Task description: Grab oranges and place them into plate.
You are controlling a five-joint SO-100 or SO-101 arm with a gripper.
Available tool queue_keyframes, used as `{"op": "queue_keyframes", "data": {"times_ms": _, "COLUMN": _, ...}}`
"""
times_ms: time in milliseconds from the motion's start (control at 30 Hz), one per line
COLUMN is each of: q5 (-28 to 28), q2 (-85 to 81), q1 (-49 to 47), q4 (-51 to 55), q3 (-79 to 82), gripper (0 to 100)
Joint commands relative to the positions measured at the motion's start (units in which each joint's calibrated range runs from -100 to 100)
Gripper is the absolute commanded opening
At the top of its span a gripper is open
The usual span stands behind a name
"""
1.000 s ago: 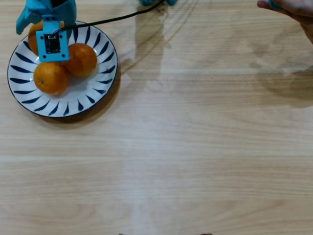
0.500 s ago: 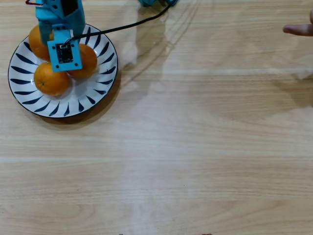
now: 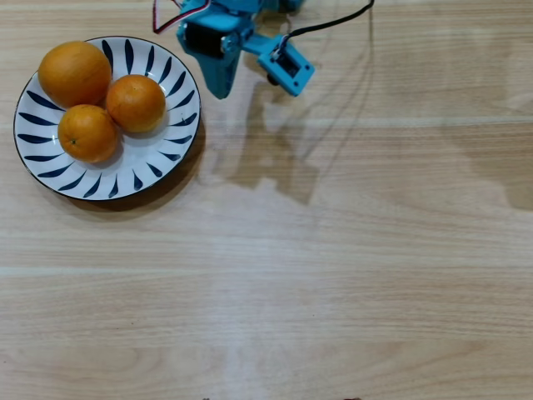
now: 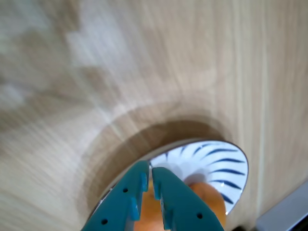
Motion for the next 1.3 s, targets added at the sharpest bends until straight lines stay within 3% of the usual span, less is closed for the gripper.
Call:
{"op": "queue_keyframes", "data": {"times_ms": 0, "q5": 0.72, "q2": -14.8, "q1": -6.41, "q4": -6.45, "q3": 17.42, "gripper": 2}}
{"op": "queue_keyframes", "data": {"times_ms": 333, "q5": 0.77, "q2": -42.61, "q1": -16.65, "q4": -12.63, "q3": 47.66, "gripper": 2}}
{"op": "queue_keyframes", "data": {"times_ms": 600, "q5": 3.02, "q2": -70.76, "q1": -14.87, "q4": -4.81, "q3": 60.97, "gripper": 2}}
{"op": "queue_keyframes", "data": {"times_ms": 700, "q5": 3.28, "q2": -70.59, "q1": -13.02, "q4": -0.09, "q3": 60.7, "gripper": 2}}
{"op": "queue_keyframes", "data": {"times_ms": 1267, "q5": 2.96, "q2": -71.1, "q1": -15.2, "q4": 2.92, "q3": 61.87, "gripper": 2}}
